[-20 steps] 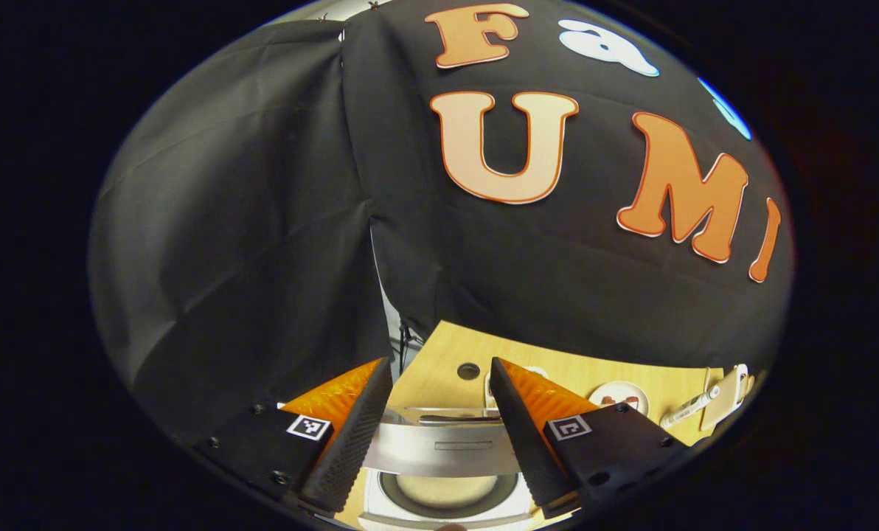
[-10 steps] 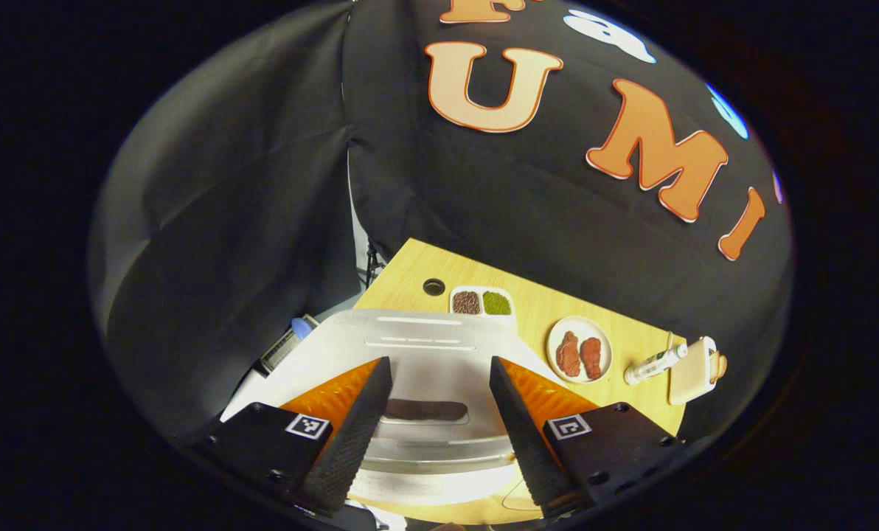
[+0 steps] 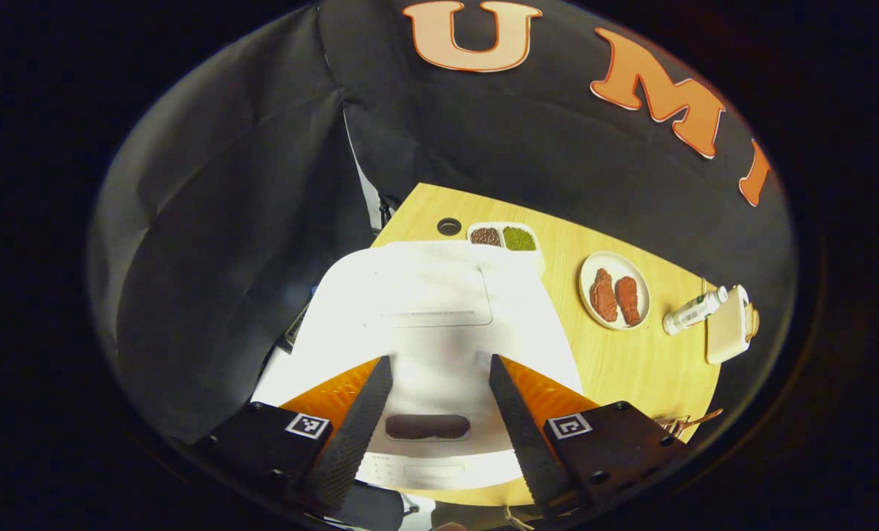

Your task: Close the left gripper, press the button to open the rice cooker; take a wooden spoon from the chopstick holder with the right hand, scoop a spoonful of rice and pour it into the rice cooker, then put the wooden spoon back into the chopstick holder.

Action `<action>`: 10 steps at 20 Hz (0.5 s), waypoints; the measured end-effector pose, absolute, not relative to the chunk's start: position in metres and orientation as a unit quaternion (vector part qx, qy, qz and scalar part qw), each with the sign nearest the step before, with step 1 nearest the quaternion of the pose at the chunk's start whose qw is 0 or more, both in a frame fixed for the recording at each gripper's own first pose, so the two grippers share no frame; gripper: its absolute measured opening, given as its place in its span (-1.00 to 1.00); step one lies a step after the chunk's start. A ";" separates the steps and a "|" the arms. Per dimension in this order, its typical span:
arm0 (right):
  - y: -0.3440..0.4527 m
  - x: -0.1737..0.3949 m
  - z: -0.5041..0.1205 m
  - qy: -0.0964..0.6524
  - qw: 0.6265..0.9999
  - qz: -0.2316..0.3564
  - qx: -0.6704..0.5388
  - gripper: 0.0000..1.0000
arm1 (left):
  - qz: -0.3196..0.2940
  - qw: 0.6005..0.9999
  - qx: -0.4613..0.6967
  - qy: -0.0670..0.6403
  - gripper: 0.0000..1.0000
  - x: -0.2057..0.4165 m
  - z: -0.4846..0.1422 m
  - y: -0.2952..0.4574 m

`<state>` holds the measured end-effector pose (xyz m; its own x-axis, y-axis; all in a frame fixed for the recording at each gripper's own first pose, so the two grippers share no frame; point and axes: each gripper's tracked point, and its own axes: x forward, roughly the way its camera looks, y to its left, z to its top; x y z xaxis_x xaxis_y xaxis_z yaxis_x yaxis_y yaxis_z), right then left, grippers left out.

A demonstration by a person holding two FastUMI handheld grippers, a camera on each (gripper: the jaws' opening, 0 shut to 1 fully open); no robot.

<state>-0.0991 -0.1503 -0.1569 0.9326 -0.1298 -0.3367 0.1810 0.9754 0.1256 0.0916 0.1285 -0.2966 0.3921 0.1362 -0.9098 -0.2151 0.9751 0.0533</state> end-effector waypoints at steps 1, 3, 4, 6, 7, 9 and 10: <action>-0.150 -0.100 -0.156 0.167 0.980 -0.079 0.077 0.90 | 0.110 0.829 -0.042 0.547 0.87 0.090 -0.308 0.126; -0.149 -0.098 -0.157 0.168 0.979 -0.077 0.081 0.90 | 0.114 0.814 -0.051 0.567 0.87 0.079 -0.329 0.125; -0.147 -0.098 -0.158 0.170 0.979 -0.076 0.081 0.90 | 0.112 0.806 -0.051 0.579 0.87 0.071 -0.339 0.123; -0.144 -0.096 -0.160 0.173 0.979 -0.073 0.078 0.90 | 0.104 0.813 -0.031 0.573 0.86 0.075 -0.340 0.124; -0.142 -0.094 -0.159 0.172 0.980 -0.069 0.078 0.90 | 0.108 0.818 -0.030 0.564 0.84 0.075 -0.333 0.122; -0.136 -0.089 -0.155 0.171 0.980 -0.061 0.076 0.90 | 0.113 0.816 -0.042 0.566 0.89 0.074 -0.334 0.122; -0.133 -0.086 -0.153 0.170 0.981 -0.057 0.074 0.90 | 0.116 0.816 -0.048 0.564 0.89 0.072 -0.333 0.121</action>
<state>-0.0858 -0.1328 -0.1534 0.9356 -0.0870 -0.3423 0.1372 0.9826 0.1252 0.0715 0.1205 -0.3334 0.3376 0.1346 -0.9316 -0.2435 0.9685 0.0517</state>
